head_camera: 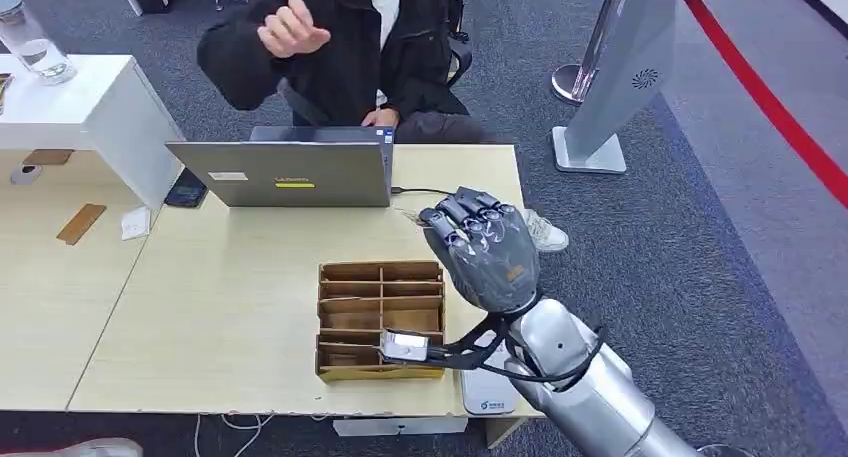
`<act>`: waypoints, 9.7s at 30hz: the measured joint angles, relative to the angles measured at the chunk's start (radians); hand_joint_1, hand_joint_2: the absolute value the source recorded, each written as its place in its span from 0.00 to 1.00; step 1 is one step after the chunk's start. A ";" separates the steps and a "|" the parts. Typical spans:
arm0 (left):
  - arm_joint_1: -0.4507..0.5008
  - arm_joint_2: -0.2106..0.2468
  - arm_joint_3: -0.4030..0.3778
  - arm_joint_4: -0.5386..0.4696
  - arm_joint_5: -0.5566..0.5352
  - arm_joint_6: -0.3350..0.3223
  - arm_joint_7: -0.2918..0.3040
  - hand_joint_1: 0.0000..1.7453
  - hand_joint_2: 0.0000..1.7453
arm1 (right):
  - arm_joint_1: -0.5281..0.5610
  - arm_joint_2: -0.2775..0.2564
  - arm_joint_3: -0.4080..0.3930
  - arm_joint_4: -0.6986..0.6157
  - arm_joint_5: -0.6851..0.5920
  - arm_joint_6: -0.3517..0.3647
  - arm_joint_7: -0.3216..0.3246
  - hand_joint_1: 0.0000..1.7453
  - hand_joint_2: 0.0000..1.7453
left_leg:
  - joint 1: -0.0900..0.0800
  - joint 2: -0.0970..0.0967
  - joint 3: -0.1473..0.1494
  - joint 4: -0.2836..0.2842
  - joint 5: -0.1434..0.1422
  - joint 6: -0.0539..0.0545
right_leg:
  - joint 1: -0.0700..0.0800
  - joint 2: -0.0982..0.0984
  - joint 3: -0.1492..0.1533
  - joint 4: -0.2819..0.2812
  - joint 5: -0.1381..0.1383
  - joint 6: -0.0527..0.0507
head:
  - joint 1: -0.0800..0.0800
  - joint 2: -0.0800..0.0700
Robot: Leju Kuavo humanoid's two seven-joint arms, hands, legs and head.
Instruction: Pass the card to the sensor for recognition and then transmit it.
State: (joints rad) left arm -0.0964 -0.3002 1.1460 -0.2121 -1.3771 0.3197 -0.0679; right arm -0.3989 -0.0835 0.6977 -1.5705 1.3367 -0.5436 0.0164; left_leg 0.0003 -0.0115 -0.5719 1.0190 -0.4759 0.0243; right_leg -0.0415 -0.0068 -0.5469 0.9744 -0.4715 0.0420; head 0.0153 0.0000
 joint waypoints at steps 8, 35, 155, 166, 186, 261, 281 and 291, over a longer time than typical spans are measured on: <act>0.000 0.000 0.000 0.000 0.012 -0.001 -0.003 0.00 0.00 | 0.026 0.000 -0.007 -0.021 -0.160 0.083 -0.036 1.00 1.00 | 0.000 0.000 0.000 0.000 0.000 0.000 | 0.000 0.000 0.000 0.000 0.000 0.000 | 0.000 0.000; 0.000 0.000 0.000 0.000 0.042 -0.003 -0.008 0.00 0.00 | 0.153 0.001 -0.117 -0.060 -0.542 0.314 -0.111 1.00 1.00 | 0.000 0.000 0.000 0.000 0.000 0.000 | 0.000 0.000 0.000 0.000 0.000 0.000 | 0.000 0.000; 0.006 0.002 0.000 0.000 0.111 0.017 -0.037 0.00 0.00 | 0.363 0.006 -0.290 0.198 -0.791 0.523 0.072 1.00 1.00 | 0.000 0.000 0.000 0.000 -0.001 0.000 | 0.000 0.000 0.000 0.000 0.000 0.000 | 0.000 0.000; 0.006 0.002 0.000 0.000 0.112 0.017 -0.037 0.00 0.00 | 0.361 0.006 -0.287 0.200 -0.790 0.523 0.075 1.00 1.00 | 0.000 0.000 0.000 0.000 -0.001 0.000 | 0.000 0.000 0.000 0.000 0.000 0.000 | 0.000 0.000; 0.010 0.017 0.003 0.000 0.135 -0.127 -0.004 0.00 0.00 | 0.356 0.012 -0.284 0.203 -0.713 0.516 0.095 1.00 1.00 | 0.000 0.000 0.000 0.000 -0.001 0.000 | 0.000 0.000 0.001 0.000 0.000 0.000 | 0.000 0.000; 0.156 0.162 0.271 -0.237 -0.076 -0.879 -0.020 0.00 0.00 | 0.127 0.010 -0.215 0.043 -0.469 0.097 -0.114 1.00 1.00 | 0.000 0.000 0.000 0.000 -0.001 0.000 | 0.000 0.000 0.000 0.000 0.000 0.000 | 0.000 0.000; 0.147 0.164 0.278 -0.236 -0.109 -0.858 -0.027 0.00 0.00 | 0.106 0.021 -0.204 0.039 -0.419 0.065 -0.121 1.00 1.00 | 0.000 0.000 0.000 0.000 -0.001 0.000 | 0.000 0.000 0.000 0.000 0.000 0.000 | 0.000 0.000; 0.117 0.212 0.285 -0.164 -0.175 -0.789 -0.036 0.00 0.00 | -0.070 0.104 -0.108 0.272 -0.154 0.096 -0.018 0.89 1.00 | 0.001 0.000 0.001 0.000 0.002 -0.001 | 0.001 -0.001 0.001 0.000 0.001 -0.001 | 0.000 0.000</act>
State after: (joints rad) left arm 0.0206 -0.0881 1.4309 -0.3765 -1.5526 -0.4688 -0.1038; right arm -0.4694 0.0206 0.5894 -1.2980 1.1826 -0.4479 -0.0019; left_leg 0.0014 -0.0116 -0.5713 1.0187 -0.4743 0.0232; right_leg -0.0409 -0.0078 -0.5462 0.9746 -0.4709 0.0409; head 0.0153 0.0000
